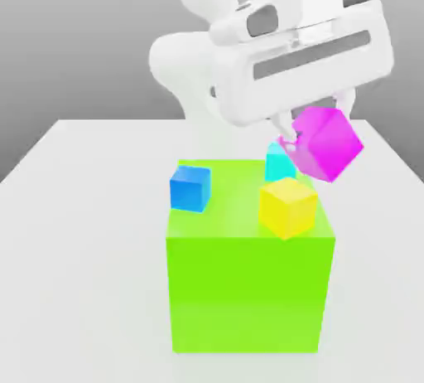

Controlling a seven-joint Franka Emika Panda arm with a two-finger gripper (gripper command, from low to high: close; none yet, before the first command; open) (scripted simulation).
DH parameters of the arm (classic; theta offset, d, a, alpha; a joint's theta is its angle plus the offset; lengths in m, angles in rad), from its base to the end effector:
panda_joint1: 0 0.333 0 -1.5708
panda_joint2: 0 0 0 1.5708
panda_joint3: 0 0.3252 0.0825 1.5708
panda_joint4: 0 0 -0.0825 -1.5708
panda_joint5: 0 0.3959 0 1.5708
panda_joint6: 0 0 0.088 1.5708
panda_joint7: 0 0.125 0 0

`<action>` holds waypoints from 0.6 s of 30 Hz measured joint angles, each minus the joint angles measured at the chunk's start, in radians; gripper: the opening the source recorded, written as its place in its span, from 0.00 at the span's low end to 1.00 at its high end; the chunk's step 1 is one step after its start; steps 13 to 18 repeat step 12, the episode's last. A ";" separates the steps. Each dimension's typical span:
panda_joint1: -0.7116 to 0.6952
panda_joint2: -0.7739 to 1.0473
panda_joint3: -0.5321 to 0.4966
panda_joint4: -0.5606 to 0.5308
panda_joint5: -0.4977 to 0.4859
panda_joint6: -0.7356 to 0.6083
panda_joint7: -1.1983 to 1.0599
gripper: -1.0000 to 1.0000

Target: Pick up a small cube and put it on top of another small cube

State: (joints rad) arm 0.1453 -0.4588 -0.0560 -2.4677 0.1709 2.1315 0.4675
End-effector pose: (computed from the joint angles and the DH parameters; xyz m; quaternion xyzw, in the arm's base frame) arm 0.4239 0.0475 0.4553 -0.9686 0.2249 -0.0336 0.1005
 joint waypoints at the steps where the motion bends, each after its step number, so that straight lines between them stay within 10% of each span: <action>1: -0.030 -0.031 -0.003 -0.015 -0.034 -0.035 0.020 0.00; 9: -0.172 -0.096 0.004 -0.194 -0.194 -0.023 0.100 0.00; 10: -0.174 -0.086 0.004 -0.214 -0.195 0.005 0.100 1.00; 18: -0.174 -0.086 0.004 -0.214 -0.195 0.005 0.100 1.00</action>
